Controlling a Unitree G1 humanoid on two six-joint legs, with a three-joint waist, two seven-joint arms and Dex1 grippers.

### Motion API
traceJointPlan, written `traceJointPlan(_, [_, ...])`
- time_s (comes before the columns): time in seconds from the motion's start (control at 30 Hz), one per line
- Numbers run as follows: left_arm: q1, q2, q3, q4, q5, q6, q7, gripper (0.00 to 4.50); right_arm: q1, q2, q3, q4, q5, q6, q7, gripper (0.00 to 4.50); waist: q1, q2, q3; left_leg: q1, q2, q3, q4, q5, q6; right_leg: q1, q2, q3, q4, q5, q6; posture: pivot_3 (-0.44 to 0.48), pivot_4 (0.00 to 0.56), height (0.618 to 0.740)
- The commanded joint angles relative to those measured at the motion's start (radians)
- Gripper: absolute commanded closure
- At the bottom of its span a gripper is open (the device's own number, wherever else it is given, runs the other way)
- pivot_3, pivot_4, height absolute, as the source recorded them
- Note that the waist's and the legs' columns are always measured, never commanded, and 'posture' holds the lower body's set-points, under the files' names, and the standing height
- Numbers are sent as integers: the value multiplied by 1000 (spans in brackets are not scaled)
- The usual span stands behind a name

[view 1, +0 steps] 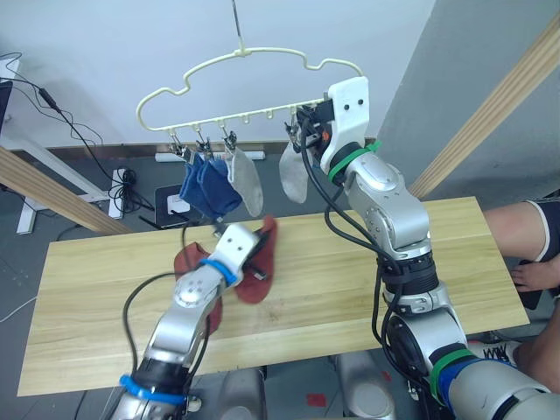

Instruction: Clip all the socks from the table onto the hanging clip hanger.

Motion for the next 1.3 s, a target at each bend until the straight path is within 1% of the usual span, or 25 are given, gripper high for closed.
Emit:
traceJointPlan(0.03, [-86,-49,-52,10,15,-84,-28,4500,-13,6,-5,-53,17,-5,-2,4427,-5,0,0,0,0,0,0,0,0,0,0,0,0,0,0,-148,379,740])
traceJointPlan(0.23, [-267,-134,-56,254,141,-251,105,4500,-14,6,-4,-56,18,-2,1,4427,-13,0,0,1,0,1,0,-1,2,0,0,0,1,0,0,-158,381,740])
traceJointPlan(0.33, [-333,-140,-41,357,196,-338,177,4500,-13,5,-4,-61,18,2,3,4427,-13,0,0,1,0,1,1,-1,2,0,0,0,1,0,0,-159,383,740])
traceJointPlan(0.43, [-371,-129,-26,420,235,-405,231,4500,-10,4,-3,-68,19,7,3,4427,-13,0,0,1,0,1,1,0,0,0,0,0,1,0,0,-161,385,740])
traceJointPlan(0.6, [-390,-122,-18,449,251,-486,254,4500,-6,4,-4,-72,19,11,1,4427,-12,0,0,0,0,1,0,1,-1,0,0,0,0,0,0,-158,385,740])
traceJointPlan(0.73, [-391,-123,-21,453,257,-513,251,4500,-6,5,-5,-71,19,13,1,4427,-11,0,0,0,0,1,0,1,-1,0,0,0,0,0,0,-158,386,740])
traceJointPlan(1.0, [-388,-120,-5,445,264,-530,265,4500,-2,3,-1,-74,17,19,3,4427,-12,0,0,0,0,1,0,1,-1,0,0,0,1,0,0,-160,389,740])
traceJointPlan(1.3, [-391,-132,11,444,260,-500,282,4500,-2,18,-18,-84,36,43,-6,4427,-12,0,1,0,0,1,0,1,-1,0,0,0,0,0,0,-158,395,740])
